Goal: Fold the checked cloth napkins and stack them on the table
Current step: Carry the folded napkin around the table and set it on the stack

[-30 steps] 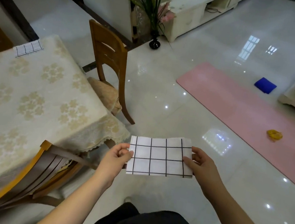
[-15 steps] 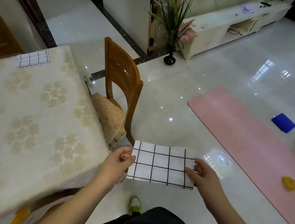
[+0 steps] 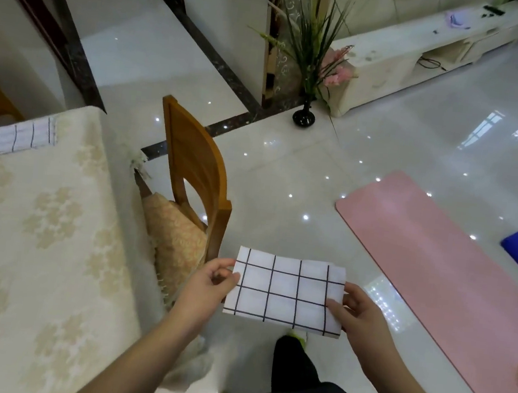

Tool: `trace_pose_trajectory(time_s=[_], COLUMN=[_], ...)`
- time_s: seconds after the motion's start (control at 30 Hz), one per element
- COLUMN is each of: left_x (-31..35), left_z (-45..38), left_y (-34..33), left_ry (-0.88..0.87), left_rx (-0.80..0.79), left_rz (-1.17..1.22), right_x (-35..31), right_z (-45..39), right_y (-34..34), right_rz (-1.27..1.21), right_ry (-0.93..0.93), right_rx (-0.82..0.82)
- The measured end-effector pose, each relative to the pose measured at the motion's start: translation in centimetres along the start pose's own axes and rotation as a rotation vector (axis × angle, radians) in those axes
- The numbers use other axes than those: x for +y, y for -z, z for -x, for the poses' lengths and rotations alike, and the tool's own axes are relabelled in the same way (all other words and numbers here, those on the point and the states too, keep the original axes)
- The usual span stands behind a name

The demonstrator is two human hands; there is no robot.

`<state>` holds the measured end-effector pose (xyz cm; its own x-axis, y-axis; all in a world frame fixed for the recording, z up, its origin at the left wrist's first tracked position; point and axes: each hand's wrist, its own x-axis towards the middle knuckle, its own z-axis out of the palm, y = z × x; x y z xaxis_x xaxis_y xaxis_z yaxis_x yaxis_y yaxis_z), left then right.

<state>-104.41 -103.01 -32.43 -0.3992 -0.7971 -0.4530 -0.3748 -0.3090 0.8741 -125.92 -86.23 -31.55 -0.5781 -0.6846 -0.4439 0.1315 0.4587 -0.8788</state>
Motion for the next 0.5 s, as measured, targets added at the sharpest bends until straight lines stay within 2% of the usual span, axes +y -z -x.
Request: trace_pose_trajectory(time_s=[0.3, 0.5], left_x=[9.4, 12.9], left_z=[-9.8, -16.1], left_y=[-5.9, -7.0], left_ry=[0.020, 0.020], left_rx=[0.054, 0.115], left_rz=[0.013, -0.008], right_x=[-7.3, -11.9], right_z=[-13.8, -22.0], right_y=[6.0, 6.6], right_rz=[0.060, 0.068], right_ry=[0.033, 0.054], right_rx=[-0.105, -0.148])
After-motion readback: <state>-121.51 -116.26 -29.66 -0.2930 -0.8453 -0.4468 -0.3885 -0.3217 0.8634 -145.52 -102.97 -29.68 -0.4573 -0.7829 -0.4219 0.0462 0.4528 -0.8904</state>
